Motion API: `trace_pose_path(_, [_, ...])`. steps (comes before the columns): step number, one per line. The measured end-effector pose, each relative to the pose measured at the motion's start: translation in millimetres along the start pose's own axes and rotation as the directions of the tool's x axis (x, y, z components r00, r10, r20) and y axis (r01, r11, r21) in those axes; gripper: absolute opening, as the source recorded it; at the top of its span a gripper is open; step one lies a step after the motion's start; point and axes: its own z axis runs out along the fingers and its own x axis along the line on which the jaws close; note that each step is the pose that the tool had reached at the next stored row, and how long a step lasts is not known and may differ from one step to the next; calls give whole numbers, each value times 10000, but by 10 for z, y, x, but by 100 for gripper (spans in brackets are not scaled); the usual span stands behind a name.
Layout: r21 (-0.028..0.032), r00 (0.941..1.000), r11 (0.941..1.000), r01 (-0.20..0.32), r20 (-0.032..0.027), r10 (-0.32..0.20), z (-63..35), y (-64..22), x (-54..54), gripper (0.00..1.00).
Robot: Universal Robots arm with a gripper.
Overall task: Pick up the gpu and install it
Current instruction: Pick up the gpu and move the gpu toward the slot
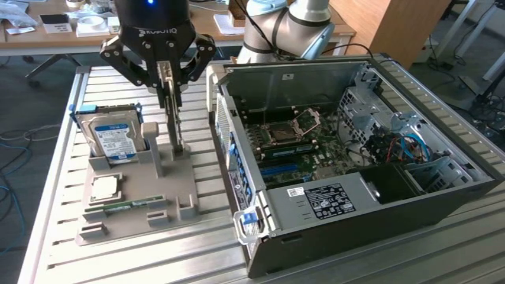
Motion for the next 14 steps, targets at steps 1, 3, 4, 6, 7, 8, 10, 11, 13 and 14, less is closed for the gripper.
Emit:
trace_pose_path(1, [-1,10000,10000,0,0,0,0,0,0,27])
trace_pose_path(3, [0,10000,10000,-1,0,1,0,0,-2,27])
trace_pose_path(4, [0,10000,10000,0,-1,0,0,0,-8,27])
trace_pose_path(6, [0,10000,10000,1,0,-1,1,1,-25,27])
trace_pose_path(7, [0,10000,10000,1,0,-1,1,1,-37,27])
trace_pose_path(8, [0,10000,10000,0,0,0,1,1,-49,27])
trace_pose_path(10, [0,10000,10000,0,0,0,2,2,-76,27])
trace_pose_path(11, [0,10000,10000,1,0,-1,2,2,-92,27])
trace_pose_path(13, [-1,10000,10000,0,0,0,3,3,-130,27])
trace_pose_path(14, [0,10000,10000,-1,0,1,4,4,-152,27])
